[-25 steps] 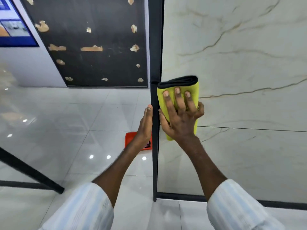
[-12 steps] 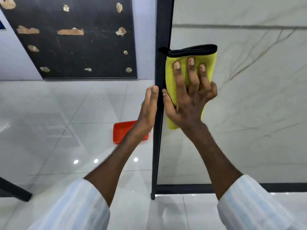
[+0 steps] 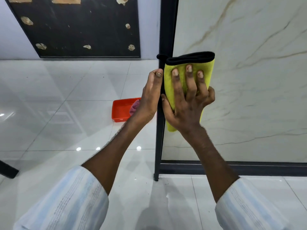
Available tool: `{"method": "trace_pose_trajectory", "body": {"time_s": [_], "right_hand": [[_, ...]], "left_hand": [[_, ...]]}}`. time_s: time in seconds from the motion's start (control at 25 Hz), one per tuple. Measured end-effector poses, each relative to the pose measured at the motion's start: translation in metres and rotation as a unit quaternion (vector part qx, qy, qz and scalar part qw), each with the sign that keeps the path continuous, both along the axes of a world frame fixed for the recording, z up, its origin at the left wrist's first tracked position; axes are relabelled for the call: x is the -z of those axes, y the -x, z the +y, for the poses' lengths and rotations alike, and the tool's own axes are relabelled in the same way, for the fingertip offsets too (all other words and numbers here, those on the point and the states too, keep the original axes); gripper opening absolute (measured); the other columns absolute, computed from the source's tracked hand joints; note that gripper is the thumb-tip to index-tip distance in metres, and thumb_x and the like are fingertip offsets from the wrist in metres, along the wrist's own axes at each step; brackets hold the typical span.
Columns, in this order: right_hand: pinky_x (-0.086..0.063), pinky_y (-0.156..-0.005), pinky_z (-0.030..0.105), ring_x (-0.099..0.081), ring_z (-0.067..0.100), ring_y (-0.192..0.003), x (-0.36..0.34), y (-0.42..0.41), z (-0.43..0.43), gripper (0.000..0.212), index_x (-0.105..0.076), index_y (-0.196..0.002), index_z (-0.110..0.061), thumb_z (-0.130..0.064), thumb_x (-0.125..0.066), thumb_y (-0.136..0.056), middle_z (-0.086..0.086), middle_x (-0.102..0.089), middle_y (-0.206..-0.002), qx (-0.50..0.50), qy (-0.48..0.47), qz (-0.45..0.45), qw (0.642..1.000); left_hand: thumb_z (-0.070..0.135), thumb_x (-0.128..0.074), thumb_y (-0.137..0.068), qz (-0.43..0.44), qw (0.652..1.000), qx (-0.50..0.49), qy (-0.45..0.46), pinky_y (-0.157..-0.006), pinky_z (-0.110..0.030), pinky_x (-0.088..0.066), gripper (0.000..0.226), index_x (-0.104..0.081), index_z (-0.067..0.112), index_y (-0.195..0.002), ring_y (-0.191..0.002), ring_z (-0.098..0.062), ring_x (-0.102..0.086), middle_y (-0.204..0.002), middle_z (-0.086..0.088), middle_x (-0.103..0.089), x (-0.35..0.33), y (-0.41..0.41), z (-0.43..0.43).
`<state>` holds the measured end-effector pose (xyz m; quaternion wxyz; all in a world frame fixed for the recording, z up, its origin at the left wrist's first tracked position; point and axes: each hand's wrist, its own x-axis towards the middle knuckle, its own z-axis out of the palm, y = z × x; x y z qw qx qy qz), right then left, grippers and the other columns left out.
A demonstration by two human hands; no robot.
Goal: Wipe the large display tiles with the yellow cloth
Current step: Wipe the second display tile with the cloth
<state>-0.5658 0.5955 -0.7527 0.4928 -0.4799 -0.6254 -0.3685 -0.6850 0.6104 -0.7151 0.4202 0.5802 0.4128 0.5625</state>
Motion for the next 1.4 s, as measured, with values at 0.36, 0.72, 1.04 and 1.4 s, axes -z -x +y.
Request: {"method": "trace_pose_trajectory", "body": {"time_s": [0.36, 0.72, 1.04, 1.4], "right_hand": [[-0.028, -0.107, 0.059, -0.023, 0.033, -0.145, 0.267, -0.009, -0.014, 0.101, -0.027, -0.163, -0.025, -0.048, -0.078, -0.078, 0.007, -0.024, -0.161, 0.033, 0.085, -0.067, 0.994], [-0.026, -0.107, 0.055, -0.018, 0.028, -0.150, 0.178, -0.003, -0.013, 0.086, -0.026, -0.161, -0.034, -0.047, -0.066, -0.085, 0.002, -0.019, -0.164, -0.051, 0.066, -0.001, 0.996], [-0.027, -0.107, 0.061, -0.008, 0.029, -0.158, 0.301, -0.056, -0.022, 0.099, -0.019, -0.165, -0.025, -0.046, -0.072, -0.084, 0.005, -0.004, -0.174, 0.067, 0.109, -0.006, 0.992], [-0.038, -0.100, 0.065, -0.029, 0.030, -0.147, 0.059, -0.050, 0.001, 0.083, -0.034, -0.156, -0.029, -0.044, -0.063, -0.080, 0.005, -0.024, -0.165, 0.005, -0.019, 0.061, 0.998]], "left_hand": [[0.114, -0.041, -0.043, -0.012, 0.999, -0.012, 0.029, -0.107, -0.011, -0.037, 0.138, -0.045, 0.028, -0.151, -0.116, 0.028, -0.048, -0.121, 0.036, -0.055, 0.084, -0.006, -0.009], [0.106, -0.050, -0.063, -0.073, 0.995, 0.024, 0.057, -0.123, -0.053, -0.036, 0.115, -0.056, 0.026, -0.145, -0.141, -0.021, -0.054, -0.147, 0.000, -0.062, 0.094, -0.010, -0.004], [0.113, -0.047, -0.031, -0.120, 0.989, -0.082, 0.026, -0.099, -0.003, -0.032, 0.160, -0.031, 0.023, -0.163, -0.120, 0.022, -0.040, -0.155, 0.019, -0.038, 0.087, -0.028, -0.013], [0.064, -0.046, -0.102, 0.033, 0.963, -0.171, -0.207, -0.102, -0.026, -0.045, 0.046, -0.053, 0.025, -0.125, -0.114, -0.002, -0.055, -0.124, 0.003, -0.057, 0.028, -0.004, -0.011]]}}
